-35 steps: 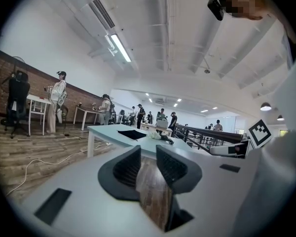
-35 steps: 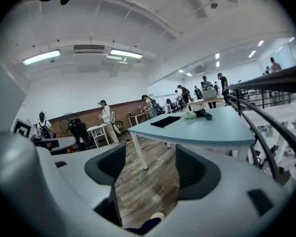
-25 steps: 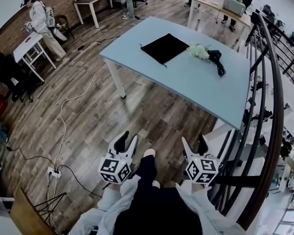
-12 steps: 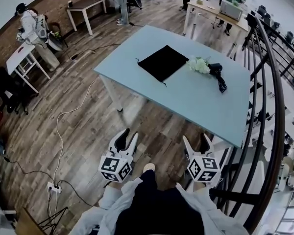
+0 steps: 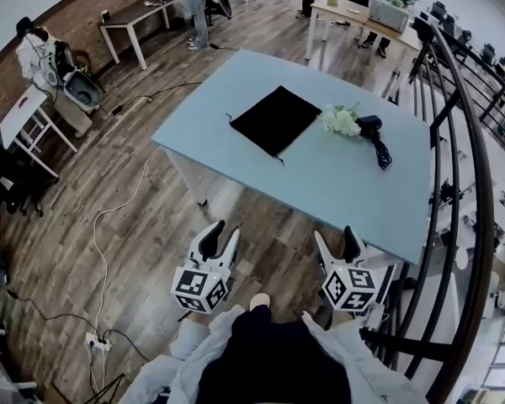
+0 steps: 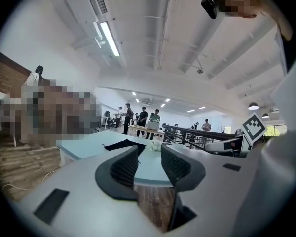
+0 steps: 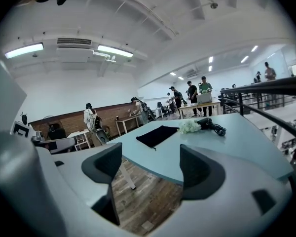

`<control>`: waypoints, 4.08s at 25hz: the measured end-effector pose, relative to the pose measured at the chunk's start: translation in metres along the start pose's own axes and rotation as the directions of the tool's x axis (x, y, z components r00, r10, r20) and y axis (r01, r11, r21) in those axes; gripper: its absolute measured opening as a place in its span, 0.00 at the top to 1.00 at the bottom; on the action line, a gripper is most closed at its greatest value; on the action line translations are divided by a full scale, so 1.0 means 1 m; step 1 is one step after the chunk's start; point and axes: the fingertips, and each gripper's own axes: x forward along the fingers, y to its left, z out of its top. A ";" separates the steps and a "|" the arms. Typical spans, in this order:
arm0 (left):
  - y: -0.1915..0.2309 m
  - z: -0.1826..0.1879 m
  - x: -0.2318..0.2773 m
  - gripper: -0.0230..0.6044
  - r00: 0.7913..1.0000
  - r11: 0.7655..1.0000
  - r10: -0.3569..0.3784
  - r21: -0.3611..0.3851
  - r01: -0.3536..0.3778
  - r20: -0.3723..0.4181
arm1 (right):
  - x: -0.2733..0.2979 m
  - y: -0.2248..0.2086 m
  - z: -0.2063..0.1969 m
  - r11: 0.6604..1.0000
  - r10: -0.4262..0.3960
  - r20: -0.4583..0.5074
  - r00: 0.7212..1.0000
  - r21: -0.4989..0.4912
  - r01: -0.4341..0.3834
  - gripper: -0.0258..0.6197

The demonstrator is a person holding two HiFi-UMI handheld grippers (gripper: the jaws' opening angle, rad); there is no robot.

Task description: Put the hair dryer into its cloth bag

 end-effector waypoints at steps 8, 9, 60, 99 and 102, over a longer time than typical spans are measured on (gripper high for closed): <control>0.024 -0.014 0.010 0.71 0.999 1.000 0.005 -0.026 -0.006 -0.053 | 0.021 0.005 -0.015 0.999 0.001 -0.059 0.998 0.033 0.001 0.39; 0.024 -0.017 0.011 0.71 0.998 1.000 0.003 -0.029 -0.005 -0.062 | 0.022 0.004 -0.018 0.999 0.000 -0.068 0.998 0.042 0.003 0.39; 0.034 -0.024 0.360 0.71 0.976 0.994 -0.105 -0.027 0.102 -0.191 | 0.267 -0.214 0.093 0.998 -0.054 -0.083 0.995 0.016 0.055 0.39; -0.088 -0.101 0.524 0.71 0.807 0.886 -0.461 -0.144 0.440 -0.368 | 0.360 -0.407 0.045 0.980 -0.106 -0.420 0.901 -0.198 0.022 0.36; -0.085 -0.104 0.527 0.71 0.807 0.888 -0.457 -0.145 0.436 -0.375 | 0.367 -0.413 0.031 0.969 -0.132 -0.470 0.873 -0.248 0.013 0.36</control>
